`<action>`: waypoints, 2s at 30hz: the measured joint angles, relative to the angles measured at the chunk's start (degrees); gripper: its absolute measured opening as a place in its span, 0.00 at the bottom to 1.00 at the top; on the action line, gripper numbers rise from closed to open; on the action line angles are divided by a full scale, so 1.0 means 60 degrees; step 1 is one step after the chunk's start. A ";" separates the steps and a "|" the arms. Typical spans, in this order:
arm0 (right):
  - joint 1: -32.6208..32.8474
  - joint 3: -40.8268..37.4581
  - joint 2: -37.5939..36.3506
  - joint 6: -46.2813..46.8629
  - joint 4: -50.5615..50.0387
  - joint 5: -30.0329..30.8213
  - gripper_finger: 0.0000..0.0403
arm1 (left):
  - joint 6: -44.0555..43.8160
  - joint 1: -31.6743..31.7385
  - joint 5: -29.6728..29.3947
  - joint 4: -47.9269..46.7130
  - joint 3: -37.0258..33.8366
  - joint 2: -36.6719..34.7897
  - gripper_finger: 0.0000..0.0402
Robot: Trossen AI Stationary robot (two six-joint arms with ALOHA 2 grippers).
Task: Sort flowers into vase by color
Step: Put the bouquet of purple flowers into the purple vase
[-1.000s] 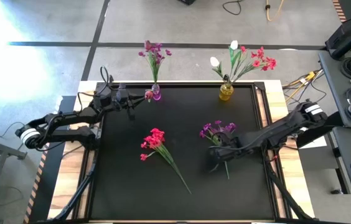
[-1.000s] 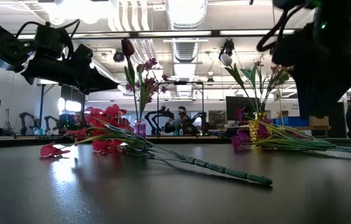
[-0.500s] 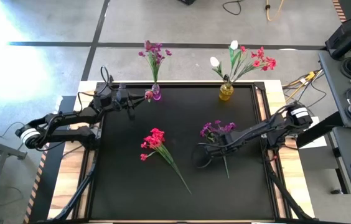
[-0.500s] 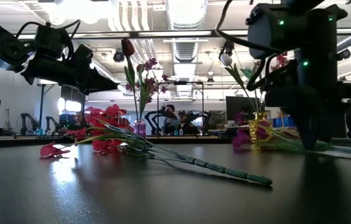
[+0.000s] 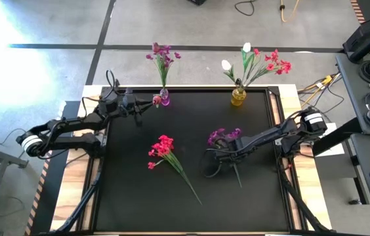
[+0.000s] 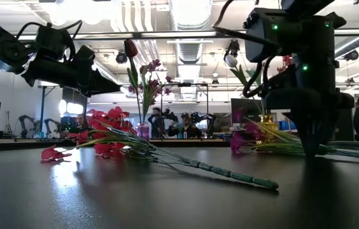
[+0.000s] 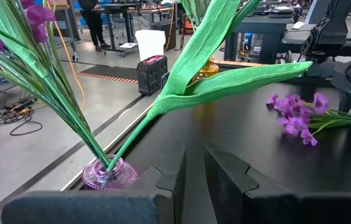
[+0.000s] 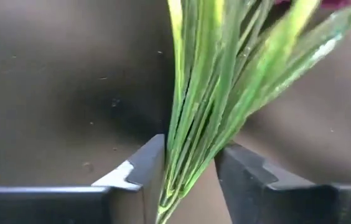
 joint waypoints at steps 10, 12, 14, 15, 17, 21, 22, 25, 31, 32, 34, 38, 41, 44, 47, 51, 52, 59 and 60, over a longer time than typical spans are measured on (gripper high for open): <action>-0.0049 0.1179 -0.0328 -0.2101 0.0091 0.2290 0.05 | -0.0288 0.0004 -0.0489 0.0077 0.0004 -0.0030 0.11; -0.0049 0.1549 -0.0328 -0.2637 0.0312 0.3392 0.04 | -0.0291 0.0007 -0.0506 0.0077 0.0004 -0.0079 0.11; -0.0049 0.1806 -0.0331 -0.3215 0.0849 0.4617 0.04 | -0.0288 0.0007 -0.0506 0.0091 0.0004 -0.0162 0.11; -0.0049 0.1914 -0.0331 -0.3548 0.1159 0.5125 0.04 | -0.0289 0.0007 -0.0506 0.0085 0.0004 -0.0205 0.11; -0.0062 0.2077 -0.0331 -0.4484 0.2188 0.6147 0.04 | -0.0289 0.0007 -0.0506 0.0084 0.0004 -0.0306 0.11; -0.0233 0.2141 -0.0331 -0.6819 0.5086 0.6933 0.03 | -0.0290 0.0007 -0.0506 0.0084 0.0004 -0.0571 0.11; -0.0310 0.2116 -0.0331 -0.7523 0.6009 0.6978 0.03 | -0.0288 0.0007 -0.0506 0.0087 0.0004 -0.0644 0.11; -0.0605 0.1924 -0.0331 -0.9671 0.8678 0.7042 0.03 | -0.0291 0.0007 -0.0506 0.0084 0.0004 -0.0854 0.11; -0.1671 0.1675 -0.0331 -1.2559 1.2708 0.5869 0.03 | -0.0291 0.0007 -0.0506 0.0083 0.0004 -0.0994 0.11; -0.1926 0.1682 -0.0331 -1.2722 1.3012 0.5384 0.03 | -0.0291 0.0007 -0.0506 0.0084 0.0004 -0.0995 0.11; -0.2476 0.1781 -0.0331 -1.2751 1.3169 0.4402 0.03 | -0.0291 0.0007 -0.0506 0.0084 0.0004 -0.0994 0.11; -0.3682 0.2027 -0.0312 -1.2390 1.3184 0.2077 0.03 | -0.0288 0.0007 -0.0506 0.0084 0.0004 -0.0969 0.11; -0.4500 0.2249 -0.0137 -1.2261 1.3185 0.0331 0.03 | -0.0288 0.0007 -0.0506 0.0087 0.0004 -0.0984 0.11; -0.5103 0.2569 0.0233 -1.2270 1.3236 -0.1122 0.03 | -0.0288 0.0007 -0.0503 0.0139 0.0004 -0.0973 0.11; -0.5482 0.2960 0.0827 -1.2430 1.3658 -0.2226 0.03 | -0.0277 0.0007 -0.0503 0.0178 0.0004 -0.0976 0.11; -0.5676 0.3803 0.1743 -1.2859 1.3681 -0.2661 0.03 | -0.0280 0.0004 -0.0503 0.0193 0.0004 -0.0956 0.11; -0.5714 0.4038 0.1973 -1.2959 1.3670 -0.2668 0.03 | -0.0279 0.0004 -0.0503 0.0189 0.0004 -0.0941 0.11; -0.6132 0.5554 0.3396 -1.3038 1.3677 -0.3072 0.03 | -0.0274 0.0004 -0.0503 0.0173 0.0004 -0.0936 0.11; -0.6209 0.5774 0.3575 -1.2898 1.3690 -0.3264 0.03 | -0.0263 0.0004 -0.0503 0.0171 0.0004 -0.0936 0.11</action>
